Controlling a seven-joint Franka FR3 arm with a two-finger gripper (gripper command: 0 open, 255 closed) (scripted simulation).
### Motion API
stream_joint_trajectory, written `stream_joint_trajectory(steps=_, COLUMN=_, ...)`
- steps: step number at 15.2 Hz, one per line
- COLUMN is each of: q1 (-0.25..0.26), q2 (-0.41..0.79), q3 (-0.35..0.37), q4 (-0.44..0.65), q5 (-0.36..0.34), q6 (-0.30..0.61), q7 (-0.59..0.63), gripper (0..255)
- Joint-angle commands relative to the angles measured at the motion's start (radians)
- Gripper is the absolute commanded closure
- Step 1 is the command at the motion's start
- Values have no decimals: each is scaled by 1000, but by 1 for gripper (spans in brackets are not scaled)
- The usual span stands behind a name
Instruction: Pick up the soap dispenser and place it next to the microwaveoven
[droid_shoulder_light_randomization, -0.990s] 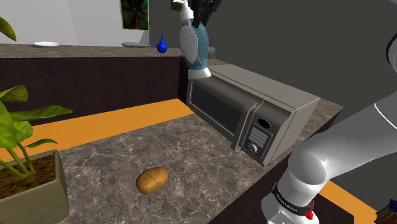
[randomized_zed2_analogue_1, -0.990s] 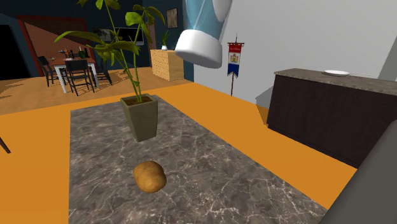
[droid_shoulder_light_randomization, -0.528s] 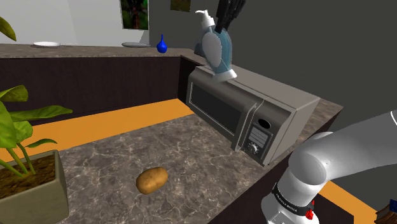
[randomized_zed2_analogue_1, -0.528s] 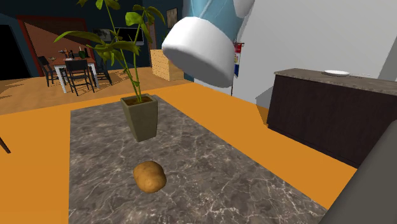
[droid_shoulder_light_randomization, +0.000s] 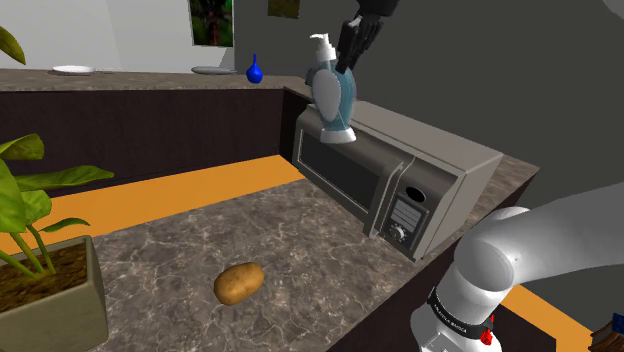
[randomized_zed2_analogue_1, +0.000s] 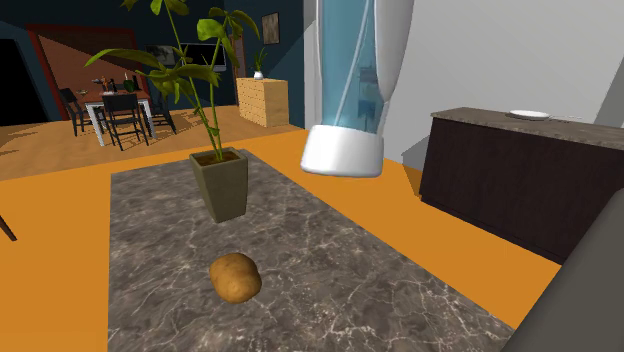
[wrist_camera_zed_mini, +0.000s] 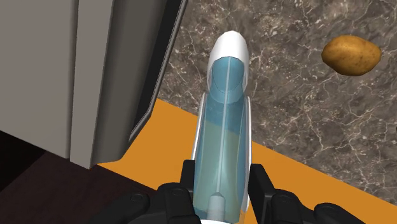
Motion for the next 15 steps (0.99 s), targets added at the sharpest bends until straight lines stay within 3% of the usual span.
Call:
stream_joint_trajectory(steps=1, q1=3, q2=-15, q3=0, q4=-40, q5=3, q6=25, q7=1, gripper=255)
stream_joint_trajectory(steps=15, q1=22, q2=-92, q3=9, q4=-287, q5=21, q6=196, q7=7, gripper=255)
